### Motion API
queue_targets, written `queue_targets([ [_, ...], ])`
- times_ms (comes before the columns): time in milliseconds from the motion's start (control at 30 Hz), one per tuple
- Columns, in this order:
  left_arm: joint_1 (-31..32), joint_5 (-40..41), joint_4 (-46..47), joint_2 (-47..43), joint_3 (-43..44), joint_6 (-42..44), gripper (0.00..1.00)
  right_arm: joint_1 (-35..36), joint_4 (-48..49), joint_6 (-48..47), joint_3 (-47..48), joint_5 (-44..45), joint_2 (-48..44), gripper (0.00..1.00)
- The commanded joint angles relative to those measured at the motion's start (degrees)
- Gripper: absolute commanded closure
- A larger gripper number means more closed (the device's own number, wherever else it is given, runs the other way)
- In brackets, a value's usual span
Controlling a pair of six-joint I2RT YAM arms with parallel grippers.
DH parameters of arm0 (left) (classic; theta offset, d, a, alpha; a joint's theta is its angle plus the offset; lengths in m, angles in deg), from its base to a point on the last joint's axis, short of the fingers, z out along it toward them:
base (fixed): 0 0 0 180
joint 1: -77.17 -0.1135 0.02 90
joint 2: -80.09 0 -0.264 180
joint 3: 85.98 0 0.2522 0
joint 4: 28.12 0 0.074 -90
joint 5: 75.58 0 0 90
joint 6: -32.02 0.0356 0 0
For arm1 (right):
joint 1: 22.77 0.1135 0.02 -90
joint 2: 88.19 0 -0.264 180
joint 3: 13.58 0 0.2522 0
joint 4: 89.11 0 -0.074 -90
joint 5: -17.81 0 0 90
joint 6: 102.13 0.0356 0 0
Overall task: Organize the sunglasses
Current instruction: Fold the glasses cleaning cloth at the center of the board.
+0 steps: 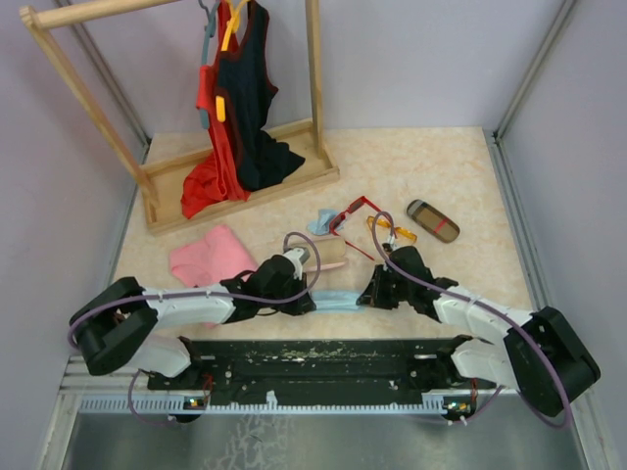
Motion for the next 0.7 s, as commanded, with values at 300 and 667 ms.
queue_targets([
  [300, 1.13, 0.86, 0.82, 3.36, -0.48, -0.19, 1.0, -0.49, 2.53, -0.9, 1.33, 0.02, 2.43, 1.0],
  [667, 1.13, 1.35, -0.04, 3.33, -0.33, -0.06, 0.85, -0.51, 1.8, -0.99, 1.41, 2.66, 1.41, 0.77],
])
